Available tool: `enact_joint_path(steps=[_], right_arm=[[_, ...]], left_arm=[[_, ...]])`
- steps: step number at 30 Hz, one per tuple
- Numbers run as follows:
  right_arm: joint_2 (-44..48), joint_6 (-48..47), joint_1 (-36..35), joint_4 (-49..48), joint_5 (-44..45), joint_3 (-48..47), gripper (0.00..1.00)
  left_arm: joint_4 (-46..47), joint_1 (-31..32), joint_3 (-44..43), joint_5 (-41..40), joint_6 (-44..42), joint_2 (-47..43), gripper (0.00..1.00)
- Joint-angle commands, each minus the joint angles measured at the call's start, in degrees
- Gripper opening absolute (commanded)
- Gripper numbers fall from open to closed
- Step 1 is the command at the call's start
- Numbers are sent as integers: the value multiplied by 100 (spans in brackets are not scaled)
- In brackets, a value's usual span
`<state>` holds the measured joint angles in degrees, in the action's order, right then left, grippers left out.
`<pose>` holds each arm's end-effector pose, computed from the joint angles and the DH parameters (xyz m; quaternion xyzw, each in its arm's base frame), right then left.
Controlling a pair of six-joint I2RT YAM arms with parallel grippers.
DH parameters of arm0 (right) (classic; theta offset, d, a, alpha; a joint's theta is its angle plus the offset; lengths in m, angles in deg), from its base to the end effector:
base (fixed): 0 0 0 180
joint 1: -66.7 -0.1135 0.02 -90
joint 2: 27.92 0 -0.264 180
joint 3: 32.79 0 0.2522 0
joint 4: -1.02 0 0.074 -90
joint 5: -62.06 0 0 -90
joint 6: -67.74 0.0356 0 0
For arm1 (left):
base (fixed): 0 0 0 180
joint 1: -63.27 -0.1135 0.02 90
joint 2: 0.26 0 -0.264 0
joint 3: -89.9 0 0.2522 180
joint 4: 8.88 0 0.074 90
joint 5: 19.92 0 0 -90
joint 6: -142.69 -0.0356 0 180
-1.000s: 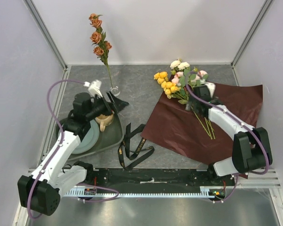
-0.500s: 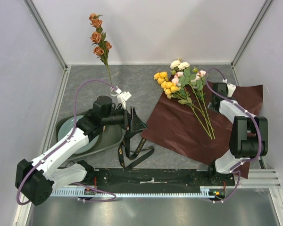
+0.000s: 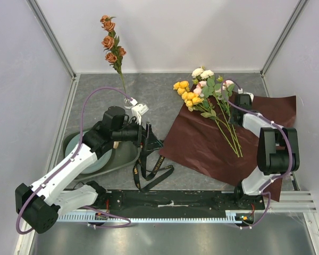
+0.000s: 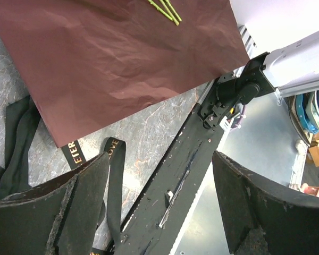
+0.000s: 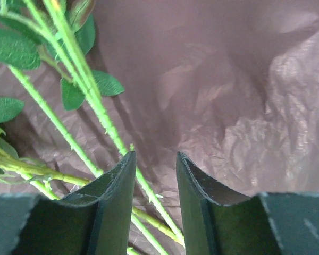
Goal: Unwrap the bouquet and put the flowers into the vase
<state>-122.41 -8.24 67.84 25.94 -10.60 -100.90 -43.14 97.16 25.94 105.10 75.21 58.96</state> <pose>0.3338 -0.0173 0.1804 0.1725 0.9180 -0.1046 0.3414 0.1762 -0.1430 0.3103 0.2324 0.8048 -0.4561 0.3004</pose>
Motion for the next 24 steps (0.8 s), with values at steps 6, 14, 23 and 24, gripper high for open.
enact_joint_path(steps=[6, 14, 23, 24], right_arm=[[-271, -505, -554, -96, 199, -50, 50], [62, -436, -835, 184, 753, -137, 55], [389, -462, -1011, 273, -196, -304, 47], [319, -479, -1020, 273, -222, -305, 45]], left_arm=[[-262, 48, -333, 48, -398, -200, 84], [-262, 48, -377, -66, -398, -218, 84], [-104, 48, -342, -57, -310, -130, 84], [-104, 48, -342, -57, -293, -130, 84]])
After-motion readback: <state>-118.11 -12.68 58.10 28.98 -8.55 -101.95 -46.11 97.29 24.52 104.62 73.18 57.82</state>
